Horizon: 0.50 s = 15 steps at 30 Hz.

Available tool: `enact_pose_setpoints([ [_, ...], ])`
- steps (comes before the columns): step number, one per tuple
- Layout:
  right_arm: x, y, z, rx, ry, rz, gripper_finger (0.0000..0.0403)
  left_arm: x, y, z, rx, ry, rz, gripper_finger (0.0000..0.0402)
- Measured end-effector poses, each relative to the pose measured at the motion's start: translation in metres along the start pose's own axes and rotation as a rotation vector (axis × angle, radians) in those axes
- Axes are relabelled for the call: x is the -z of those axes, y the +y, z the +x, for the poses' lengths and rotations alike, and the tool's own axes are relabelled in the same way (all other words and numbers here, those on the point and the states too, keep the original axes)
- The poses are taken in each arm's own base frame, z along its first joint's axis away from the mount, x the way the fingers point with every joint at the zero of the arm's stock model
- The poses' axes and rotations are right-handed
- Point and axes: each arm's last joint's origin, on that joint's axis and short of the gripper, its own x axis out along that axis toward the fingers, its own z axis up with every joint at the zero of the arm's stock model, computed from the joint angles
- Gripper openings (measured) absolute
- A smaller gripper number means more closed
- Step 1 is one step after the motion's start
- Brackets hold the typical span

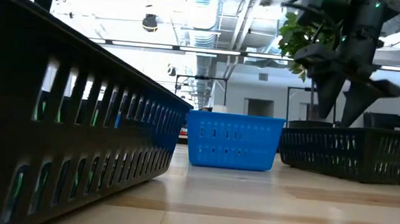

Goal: Stack baskets by color
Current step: Stack the top green bin on top of the left green bin

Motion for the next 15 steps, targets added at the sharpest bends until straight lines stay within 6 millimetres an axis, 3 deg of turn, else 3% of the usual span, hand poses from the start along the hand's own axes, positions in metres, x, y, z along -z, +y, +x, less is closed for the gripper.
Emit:
enact_pose_setpoints([
  [7, -0.007, -0.022, -0.025, 0.083, -0.129, -0.104, 0.0249, 0.0, 0.0, 0.0, -0.004, 0.002, 0.005, 0.0203],
  [11, -0.02, -0.035, -0.032, 0.138, -0.15, -0.242, 0.0249, 0.0, 0.001, 0.0, -0.007, -0.004, 0.004, 0.0203],
  [15, -0.036, -0.051, -0.034, 0.222, -0.125, -0.271, 0.0249, 0.0, 0.001, 0.0, -0.009, -0.006, 0.004, 0.0203],
])
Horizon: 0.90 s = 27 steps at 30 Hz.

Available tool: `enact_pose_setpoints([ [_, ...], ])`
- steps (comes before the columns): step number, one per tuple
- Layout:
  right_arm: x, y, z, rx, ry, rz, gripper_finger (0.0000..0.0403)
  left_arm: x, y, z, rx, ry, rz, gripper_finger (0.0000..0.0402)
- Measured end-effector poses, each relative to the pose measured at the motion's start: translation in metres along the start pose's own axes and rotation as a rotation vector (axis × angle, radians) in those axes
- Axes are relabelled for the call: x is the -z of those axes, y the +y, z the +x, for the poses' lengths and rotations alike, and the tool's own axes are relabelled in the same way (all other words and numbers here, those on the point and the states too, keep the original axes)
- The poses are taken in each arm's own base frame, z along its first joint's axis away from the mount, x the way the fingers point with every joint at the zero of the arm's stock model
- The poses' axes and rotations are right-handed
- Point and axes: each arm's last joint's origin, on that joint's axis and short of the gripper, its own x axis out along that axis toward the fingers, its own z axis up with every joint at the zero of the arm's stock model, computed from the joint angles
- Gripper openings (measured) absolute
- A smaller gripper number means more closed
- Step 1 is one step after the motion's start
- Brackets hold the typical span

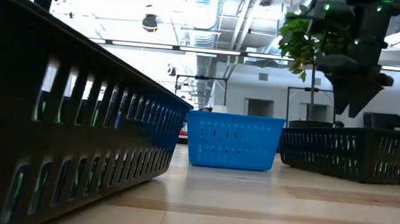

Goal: Stack baskets by color
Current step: Stack the top green bin on top of the left green bin

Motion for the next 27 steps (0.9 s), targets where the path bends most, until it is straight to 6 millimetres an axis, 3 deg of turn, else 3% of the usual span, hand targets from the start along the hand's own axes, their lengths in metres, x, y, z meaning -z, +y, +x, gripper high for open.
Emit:
enact_pose_setpoints([
  [7, -0.018, -0.03, 0.005, 0.101, 0.015, -0.108, 0.0249, 0.0, 0.0, 0.0, 0.0, -0.001, 0.0, 0.0203],
  [11, -0.022, -0.037, 0.006, 0.112, 0.027, -0.229, 0.0249, 0.0, 0.001, 0.0, -0.005, 0.003, 0.013, 0.0203],
  [19, -0.029, -0.031, 0.02, 0.125, 0.066, -0.339, 0.0249, 0.003, 0.004, 0.0, -0.032, 0.019, 0.041, 0.0203],
  [27, -0.034, -0.021, 0.051, 0.171, 0.179, -0.403, 0.0249, 0.003, 0.004, 0.0, -0.033, 0.02, 0.041, 0.0203],
])
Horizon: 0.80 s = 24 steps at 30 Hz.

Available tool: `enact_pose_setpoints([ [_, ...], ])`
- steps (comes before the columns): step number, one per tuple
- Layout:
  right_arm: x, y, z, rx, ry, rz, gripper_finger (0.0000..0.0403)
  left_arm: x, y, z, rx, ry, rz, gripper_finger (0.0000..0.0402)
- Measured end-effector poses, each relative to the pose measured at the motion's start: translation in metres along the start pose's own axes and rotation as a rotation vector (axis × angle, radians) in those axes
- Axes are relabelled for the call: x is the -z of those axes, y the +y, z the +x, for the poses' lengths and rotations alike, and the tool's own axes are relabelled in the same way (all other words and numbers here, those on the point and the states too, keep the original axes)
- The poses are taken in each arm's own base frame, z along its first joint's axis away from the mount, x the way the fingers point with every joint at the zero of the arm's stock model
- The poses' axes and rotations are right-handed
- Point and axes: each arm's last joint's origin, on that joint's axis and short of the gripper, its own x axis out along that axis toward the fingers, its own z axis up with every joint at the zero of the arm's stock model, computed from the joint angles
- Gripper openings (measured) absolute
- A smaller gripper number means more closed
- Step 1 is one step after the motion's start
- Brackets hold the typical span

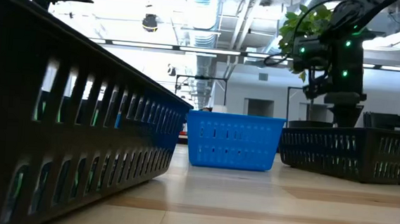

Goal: Stack baskets by color
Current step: Stack the top green bin on top of the left green bin

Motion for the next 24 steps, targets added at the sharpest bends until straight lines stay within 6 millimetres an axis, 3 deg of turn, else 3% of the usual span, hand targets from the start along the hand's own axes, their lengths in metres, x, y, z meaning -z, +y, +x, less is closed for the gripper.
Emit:
enact_pose_setpoints([
  [5, -0.006, 0.001, 0.016, 0.055, 0.072, -0.009, 0.0247, 0.0, 0.0, 0.0, 0.0, 0.0, 0.0, 0.0203],
  [8, -0.008, 0.004, 0.024, 0.063, 0.115, -0.021, 0.0224, 0.0, 0.0, 0.0, 0.0, 0.0, 0.0, 0.0203],
  [11, -0.01, 0.006, 0.031, 0.066, 0.153, -0.019, 0.0167, 0.0, 0.0, 0.0, 0.0, 0.0, 0.0, 0.0203],
  [16, -0.01, 0.011, 0.036, 0.039, 0.199, -0.016, 0.0029, 0.0, 0.0, 0.0, 0.0, 0.0, 0.002, 0.0203],
  [19, -0.009, 0.019, 0.029, 0.015, 0.168, -0.019, 0.0017, 0.0, 0.0, 0.0, 0.0, 0.0, 0.002, 0.0203],
  [24, -0.013, 0.029, -0.006, -0.031, 0.002, -0.011, 0.0008, 0.0, 0.0, 0.0, 0.0, 0.001, 0.002, 0.0203],
])
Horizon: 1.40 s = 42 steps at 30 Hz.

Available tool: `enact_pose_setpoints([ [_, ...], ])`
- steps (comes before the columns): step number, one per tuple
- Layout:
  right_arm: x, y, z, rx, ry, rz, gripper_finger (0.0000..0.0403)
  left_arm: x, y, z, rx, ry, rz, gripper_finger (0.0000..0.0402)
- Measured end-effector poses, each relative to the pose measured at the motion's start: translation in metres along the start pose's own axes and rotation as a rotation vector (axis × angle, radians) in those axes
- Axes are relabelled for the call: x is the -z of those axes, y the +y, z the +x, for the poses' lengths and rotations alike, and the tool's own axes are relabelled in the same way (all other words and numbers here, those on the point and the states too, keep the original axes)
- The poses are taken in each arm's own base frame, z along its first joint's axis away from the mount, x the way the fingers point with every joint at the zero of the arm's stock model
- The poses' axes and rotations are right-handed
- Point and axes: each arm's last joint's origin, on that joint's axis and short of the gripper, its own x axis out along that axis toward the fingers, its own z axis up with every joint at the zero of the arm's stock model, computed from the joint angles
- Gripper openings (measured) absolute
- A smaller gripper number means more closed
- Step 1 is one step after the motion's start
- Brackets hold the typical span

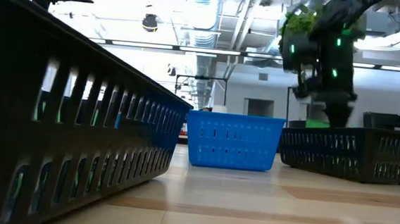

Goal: Stack baskets by color
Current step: Stack the top green bin on top of the left green bin

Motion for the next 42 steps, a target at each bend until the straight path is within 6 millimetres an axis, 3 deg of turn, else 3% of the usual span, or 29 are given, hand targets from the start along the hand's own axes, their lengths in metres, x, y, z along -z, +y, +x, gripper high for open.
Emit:
enact_pose_setpoints([
  [8, -0.013, 0.016, -0.087, -0.148, -0.403, -0.029, 0.0006, 0.0, 0.0, 0.0, 0.0, 0.0, -0.001, 0.0203],
  [13, -0.019, 0.04, -0.142, -0.27, -0.695, -0.236, 0.0005, 0.0, 0.0, 0.0, -0.001, 0.001, 0.01, 0.0203],
  [17, -0.025, 0.072, -0.165, -0.299, -0.858, -0.568, 0.0005, 0.001, 0.002, 0.0, -0.017, 0.01, 0.031, 0.0203],
  [21, -0.033, 0.108, -0.173, -0.17, -0.96, -0.976, 0.0005, 0.002, 0.004, 0.0, -0.031, 0.011, 0.036, 0.0203],
  [24, -0.049, 0.128, -0.173, -0.042, -0.98, -1.159, 0.0005, 0.001, 0.004, 0.0, -0.031, -0.003, 0.027, 0.0203],
  [35, -0.123, 0.185, -0.153, 0.123, -0.997, -1.482, 0.0005, 0.0, 0.004, -0.001, -0.051, -0.038, 0.017, 0.0203],
  [42, -0.136, 0.233, -0.137, 0.162, -1.019, -1.716, 0.0005, 0.0, 0.005, -0.001, -0.052, -0.038, 0.001, 0.0203],
])
